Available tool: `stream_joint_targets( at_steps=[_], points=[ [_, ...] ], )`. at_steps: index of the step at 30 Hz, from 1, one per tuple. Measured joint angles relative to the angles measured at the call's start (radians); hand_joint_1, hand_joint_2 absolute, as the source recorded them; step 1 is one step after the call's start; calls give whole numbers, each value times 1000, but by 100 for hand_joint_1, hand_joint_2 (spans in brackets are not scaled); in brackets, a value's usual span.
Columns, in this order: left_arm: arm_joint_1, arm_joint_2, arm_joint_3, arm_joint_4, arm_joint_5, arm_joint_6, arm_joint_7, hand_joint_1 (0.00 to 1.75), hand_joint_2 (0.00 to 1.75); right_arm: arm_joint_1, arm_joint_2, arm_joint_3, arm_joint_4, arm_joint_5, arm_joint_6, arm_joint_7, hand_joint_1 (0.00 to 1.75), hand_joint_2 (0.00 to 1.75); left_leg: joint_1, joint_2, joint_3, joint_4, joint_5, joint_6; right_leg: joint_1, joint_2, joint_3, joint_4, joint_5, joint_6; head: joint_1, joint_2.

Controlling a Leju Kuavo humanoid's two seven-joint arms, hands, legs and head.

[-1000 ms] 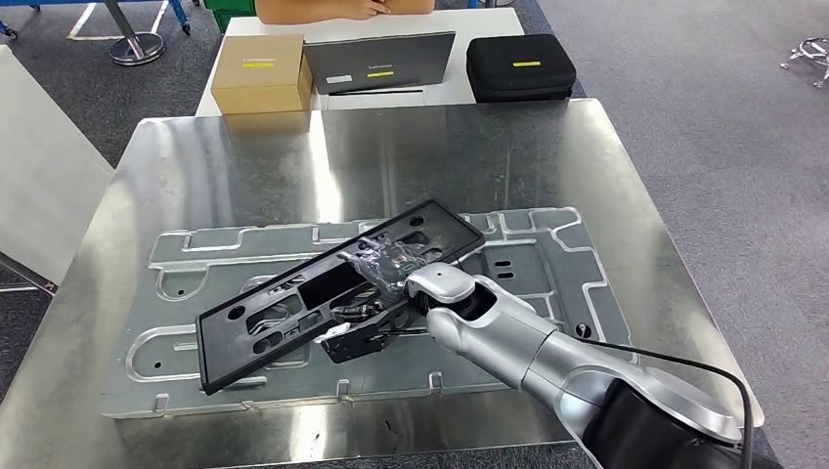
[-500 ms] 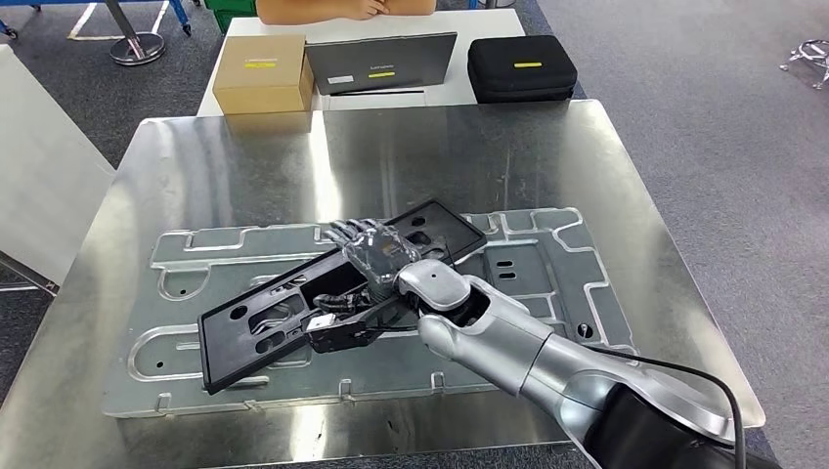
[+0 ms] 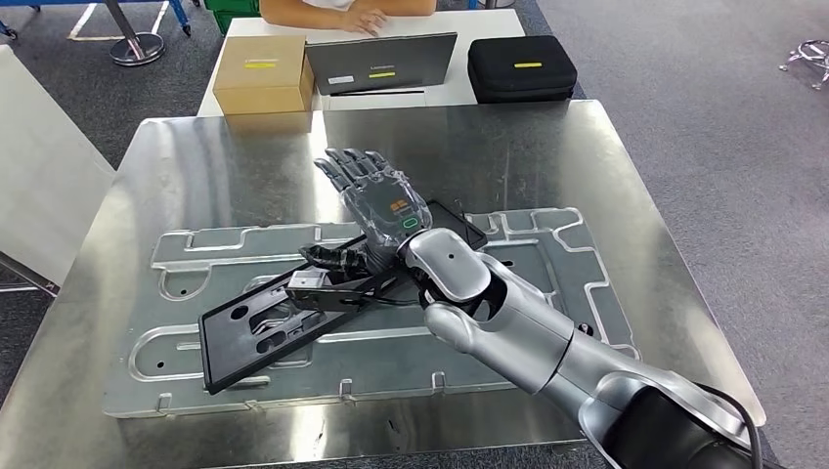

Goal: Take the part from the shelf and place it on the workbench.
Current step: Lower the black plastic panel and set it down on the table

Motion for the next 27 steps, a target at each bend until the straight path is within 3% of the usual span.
stream_joint_targets(
  at_steps=[6, 8, 9, 10, 12, 14, 15, 16, 18, 19, 21, 23, 25, 27],
  points=[
    [-7, 0, -2, 6, -31, 56, -3, 0, 0, 31, -4, -21, -50, 20, 2, -1, 0, 0, -3, 0, -3, 7, 3, 7, -4, 1, 0, 0, 6, 11, 0, 0],
    [-10, -1, -3, 7, -32, 62, 0, 0, 0, 37, -5, -26, -60, 21, 3, -3, 0, 0, 2, 4, -2, 0, 14, 16, -2, 0, -3, 6, 2, 20, 0, 0],
    [-11, -2, -3, 7, -33, 64, 0, 0, 0, 39, -6, -29, -65, 21, 3, -4, 0, 0, 5, 7, -2, -4, 20, 22, -2, -4, -12, 25, -14, 24, 0, 0],
    [-12, -3, -3, 7, -33, 64, 1, 0, 0, 41, -6, -33, -69, 21, 3, -6, 0, 0, 8, 10, -3, -8, 25, 27, -2, -8, -29, 64, -41, 28, 0, 0],
    [-12, -4, -4, 7, -33, 66, 2, 0, 0, 47, -8, -38, -73, 21, 4, -8, 0, 0, 7, 14, -9, -4, 27, 32, -6, -18, -84, 192, -108, 34, 0, 0],
    [-12, -5, -4, 7, -34, 69, 5, 0, 0, 57, -10, -39, -74, 20, 8, -9, 0, 0, 6, 17, -16, 3, 26, 32, -8, -20, -124, 287, -132, 36, 0, 0],
    [-12, -6, -5, 7, -35, 70, 5, 0, 44, 61, -10, -41, -76, 19, 11, -10, 0, 0, 6, 17, -18, 7, 25, 32, -8, -21, -121, 285, -116, 35, 0, 0],
    [-12, -6, -6, 7, -35, 70, 6, 0, 87, 63, -11, -42, -79, 17, 13, -11, 0, 0, 5, 17, -20, 12, 22, 31, -8, -22, -98, 245, -85, 31, 0, 0],
    [-13, -8, -7, 7, -35, 69, 6, 0, 175, 64, -12, -47, -87, 11, 18, -14, 0, 0, 3, 17, -24, 22, 14, 28, -3, -22, -31, 122, -36, 16, 0, 0],
    [-13, -10, -7, 7, -35, 67, 6, 0, 175, 65, -12, -50, -91, 8, 20, -16, 0, 0, 3, 17, -27, 26, 12, 24, 1, -23, -6, 75, -25, 9, 0, 0],
    [-13, -12, -8, 7, -35, 63, 6, 0, 175, 66, -14, -55, -98, 2, 25, -18, 0, 87, 5, 17, -33, 30, 12, 15, 6, -26, 11, 44, -27, 1, 0, 0],
    [-12, -13, -9, 9, -36, 58, 3, 0, 175, 69, -16, -60, -110, 0, 28, -20, 0, 175, 5, 17, -36, 33, 7, 5, 1, -28, 15, 23, -24, -3, 0, 0],
    [-13, -13, -13, 13, -39, 52, -4, 0, 175, 73, -17, -63, -132, -1, 28, -23, 0, 175, 7, 18, -57, 79, -33, -7, -10, -30, 20, 1, -20, -9, -1, 0],
    [-14, -13, -18, 17, -43, 49, -9, 0, 175, 81, -18, -64, -152, -1, 27, -26, 0, 175, 18, 17, -105, 192, -97, -23, -17, -32, 17, -4, -15, -10, -1, 0]
  ],
)
